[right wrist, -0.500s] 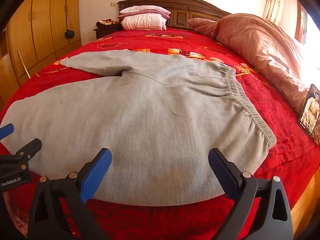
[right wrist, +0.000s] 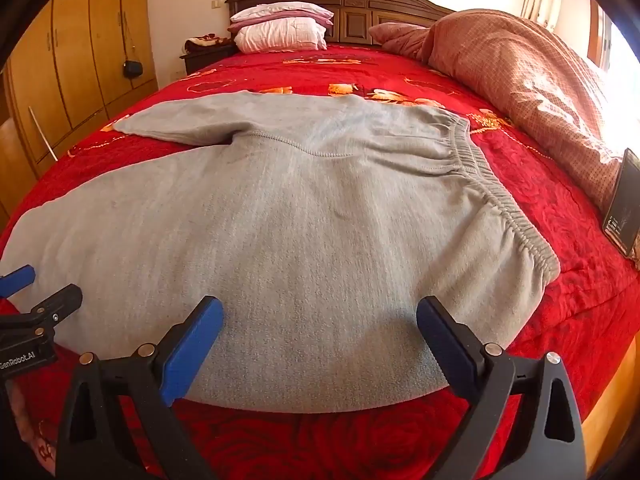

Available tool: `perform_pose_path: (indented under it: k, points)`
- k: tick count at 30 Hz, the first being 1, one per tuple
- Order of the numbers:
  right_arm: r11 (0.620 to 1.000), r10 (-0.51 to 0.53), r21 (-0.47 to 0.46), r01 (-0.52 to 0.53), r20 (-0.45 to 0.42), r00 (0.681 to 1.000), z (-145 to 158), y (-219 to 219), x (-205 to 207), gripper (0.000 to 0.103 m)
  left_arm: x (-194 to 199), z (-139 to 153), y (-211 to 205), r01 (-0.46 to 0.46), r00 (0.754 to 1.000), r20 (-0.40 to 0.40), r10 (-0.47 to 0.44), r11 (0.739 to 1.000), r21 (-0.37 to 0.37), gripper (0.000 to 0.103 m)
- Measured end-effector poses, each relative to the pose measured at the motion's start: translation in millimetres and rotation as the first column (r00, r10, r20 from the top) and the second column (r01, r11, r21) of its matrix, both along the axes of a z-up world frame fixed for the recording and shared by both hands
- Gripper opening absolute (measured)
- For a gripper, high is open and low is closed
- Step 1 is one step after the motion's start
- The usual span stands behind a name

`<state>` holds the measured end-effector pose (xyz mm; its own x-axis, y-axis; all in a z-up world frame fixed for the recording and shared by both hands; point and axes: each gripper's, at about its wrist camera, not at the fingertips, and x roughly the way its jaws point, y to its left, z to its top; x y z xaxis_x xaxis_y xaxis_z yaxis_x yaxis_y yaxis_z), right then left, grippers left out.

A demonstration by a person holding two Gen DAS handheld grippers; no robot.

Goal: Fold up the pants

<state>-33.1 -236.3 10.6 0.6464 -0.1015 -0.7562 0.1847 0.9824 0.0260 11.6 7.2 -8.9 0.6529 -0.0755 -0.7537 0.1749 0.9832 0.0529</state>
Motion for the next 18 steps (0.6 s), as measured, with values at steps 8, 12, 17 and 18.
perform_pose_path:
  k: [8,12,17,18]
  points:
    - [1.000,-0.005,0.021,0.005,-0.016,1.000,-4.4,-1.9,2.0,0.099,1.3,-0.8,0.5,-0.002,1.000,-0.015,0.002,1.000,0.000,0.103]
    - [1.000,-0.005,0.025,0.005,-0.019,1.000,-5.3,-3.1,2.7,0.099,2.1,-1.6,2.8,0.000,1.000,-0.019,0.000,1.000,-0.003,0.103]
    - [1.000,-0.005,0.028,0.006,-0.020,1.000,-6.4,-3.4,2.9,0.099,2.1,-2.0,3.6,-0.001,1.000,-0.020,0.000,1.000,-0.005,0.103]
    - [1.000,-0.005,0.028,0.005,-0.021,1.000,-5.9,-3.8,3.0,0.099,2.1,-2.0,3.6,0.000,1.000,-0.021,0.000,1.000,-0.005,0.103]
